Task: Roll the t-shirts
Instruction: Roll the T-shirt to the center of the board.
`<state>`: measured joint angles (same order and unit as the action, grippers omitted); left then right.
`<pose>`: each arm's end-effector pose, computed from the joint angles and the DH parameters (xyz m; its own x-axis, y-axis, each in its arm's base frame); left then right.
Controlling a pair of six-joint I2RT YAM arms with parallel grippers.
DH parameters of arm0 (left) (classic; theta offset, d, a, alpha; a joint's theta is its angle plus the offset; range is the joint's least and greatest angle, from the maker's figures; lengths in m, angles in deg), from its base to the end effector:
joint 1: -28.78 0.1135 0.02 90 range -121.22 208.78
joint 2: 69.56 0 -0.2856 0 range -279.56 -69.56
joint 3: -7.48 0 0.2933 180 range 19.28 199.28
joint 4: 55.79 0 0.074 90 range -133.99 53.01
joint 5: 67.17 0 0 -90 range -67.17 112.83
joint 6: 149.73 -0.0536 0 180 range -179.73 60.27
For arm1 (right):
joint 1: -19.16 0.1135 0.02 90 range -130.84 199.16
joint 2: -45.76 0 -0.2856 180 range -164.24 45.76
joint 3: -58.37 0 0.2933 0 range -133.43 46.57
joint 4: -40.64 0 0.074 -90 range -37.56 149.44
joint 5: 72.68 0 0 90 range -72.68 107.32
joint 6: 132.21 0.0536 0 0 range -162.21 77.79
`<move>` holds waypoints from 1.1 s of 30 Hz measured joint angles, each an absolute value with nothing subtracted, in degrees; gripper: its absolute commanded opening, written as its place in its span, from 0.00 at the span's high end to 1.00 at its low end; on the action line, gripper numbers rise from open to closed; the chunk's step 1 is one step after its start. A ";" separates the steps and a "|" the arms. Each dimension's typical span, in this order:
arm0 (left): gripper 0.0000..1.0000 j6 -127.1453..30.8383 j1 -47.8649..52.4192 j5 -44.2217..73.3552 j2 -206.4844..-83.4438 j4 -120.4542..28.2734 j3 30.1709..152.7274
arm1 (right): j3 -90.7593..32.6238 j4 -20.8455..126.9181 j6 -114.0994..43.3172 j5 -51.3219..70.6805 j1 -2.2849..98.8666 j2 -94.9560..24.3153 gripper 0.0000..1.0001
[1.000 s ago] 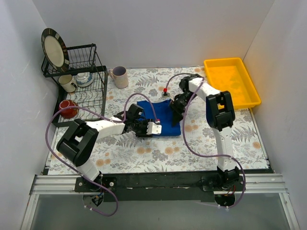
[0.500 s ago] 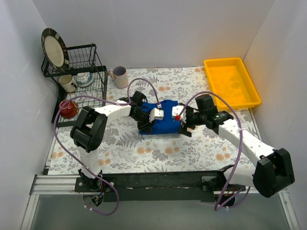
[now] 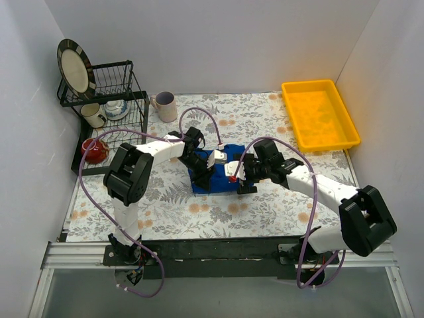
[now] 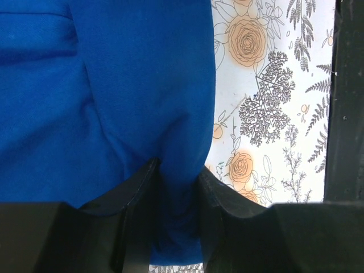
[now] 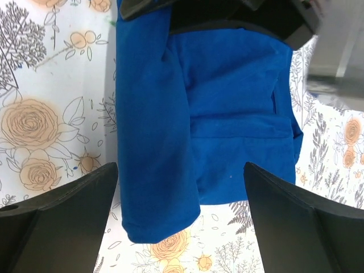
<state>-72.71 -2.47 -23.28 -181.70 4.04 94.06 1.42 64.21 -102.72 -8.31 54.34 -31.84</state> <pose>0.3229 -0.2411 0.1407 -0.7385 0.6303 -0.2397 0.5901 0.4321 -0.6819 0.2488 0.2038 0.2037 0.3921 -0.6838 -0.6154 -0.8766 -0.0749 -0.4753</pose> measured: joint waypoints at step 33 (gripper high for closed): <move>0.36 -67.22 3.21 -26.21 -178.96 4.52 91.20 | 1.75 57.39 -112.62 -8.59 54.78 -45.07 0.89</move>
